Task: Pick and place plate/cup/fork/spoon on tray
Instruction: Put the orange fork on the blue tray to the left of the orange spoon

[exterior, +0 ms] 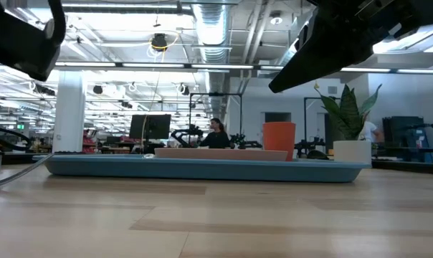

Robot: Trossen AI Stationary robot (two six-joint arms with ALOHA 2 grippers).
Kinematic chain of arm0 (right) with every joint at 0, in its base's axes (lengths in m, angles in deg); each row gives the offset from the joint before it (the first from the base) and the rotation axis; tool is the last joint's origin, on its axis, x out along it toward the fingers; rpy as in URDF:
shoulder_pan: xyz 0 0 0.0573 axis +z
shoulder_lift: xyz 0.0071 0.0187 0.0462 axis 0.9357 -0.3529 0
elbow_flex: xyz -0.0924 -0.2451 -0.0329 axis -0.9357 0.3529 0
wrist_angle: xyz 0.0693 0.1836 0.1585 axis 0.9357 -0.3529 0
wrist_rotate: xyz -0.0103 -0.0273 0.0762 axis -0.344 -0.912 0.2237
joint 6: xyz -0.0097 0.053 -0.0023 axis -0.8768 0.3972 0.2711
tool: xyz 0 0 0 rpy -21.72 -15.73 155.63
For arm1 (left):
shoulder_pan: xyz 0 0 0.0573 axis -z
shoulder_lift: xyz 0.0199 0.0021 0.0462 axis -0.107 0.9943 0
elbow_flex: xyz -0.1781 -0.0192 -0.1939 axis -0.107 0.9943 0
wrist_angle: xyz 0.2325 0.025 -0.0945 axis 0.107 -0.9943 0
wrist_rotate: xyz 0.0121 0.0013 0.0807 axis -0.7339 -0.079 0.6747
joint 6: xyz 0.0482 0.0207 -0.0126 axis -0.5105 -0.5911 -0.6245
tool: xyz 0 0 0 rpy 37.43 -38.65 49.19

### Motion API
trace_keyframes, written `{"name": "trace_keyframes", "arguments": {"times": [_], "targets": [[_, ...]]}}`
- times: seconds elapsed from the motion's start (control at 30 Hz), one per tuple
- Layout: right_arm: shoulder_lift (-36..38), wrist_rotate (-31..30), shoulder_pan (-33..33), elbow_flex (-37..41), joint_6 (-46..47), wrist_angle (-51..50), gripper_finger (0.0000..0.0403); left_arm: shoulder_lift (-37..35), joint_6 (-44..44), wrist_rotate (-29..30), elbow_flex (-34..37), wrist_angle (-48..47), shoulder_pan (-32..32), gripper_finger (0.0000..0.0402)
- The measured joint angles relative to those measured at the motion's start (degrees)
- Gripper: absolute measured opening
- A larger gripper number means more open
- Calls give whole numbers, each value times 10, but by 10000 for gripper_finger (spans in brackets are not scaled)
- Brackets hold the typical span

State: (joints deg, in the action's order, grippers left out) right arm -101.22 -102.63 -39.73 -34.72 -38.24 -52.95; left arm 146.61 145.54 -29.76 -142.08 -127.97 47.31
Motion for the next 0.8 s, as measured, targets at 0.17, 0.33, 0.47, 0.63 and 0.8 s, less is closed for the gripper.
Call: {"name": "trace_keyframes", "arguments": {"times": [0.17, 0.33, 0.47, 0.63, 0.8], "targets": [[0, 0, 0, 0, 0, 1, 12, 1, -6, 0, 0, 11, 0, 58], [0, 0, 0, 0, 0, 2, 12, 1, -12, 0, 1, 25, 0, 94], [0, 0, 0, 0, 0, 2, 12, 1, -11, 4, 13, 35, 0, 96], [0, 0, 0, 0, 0, 2, 12, 1, -8, 2, 27, 51, -1, 80], [0, 0, 0, 0, 0, 2, 12, 1, -9, 4, 29, 52, -1, 57]]}}
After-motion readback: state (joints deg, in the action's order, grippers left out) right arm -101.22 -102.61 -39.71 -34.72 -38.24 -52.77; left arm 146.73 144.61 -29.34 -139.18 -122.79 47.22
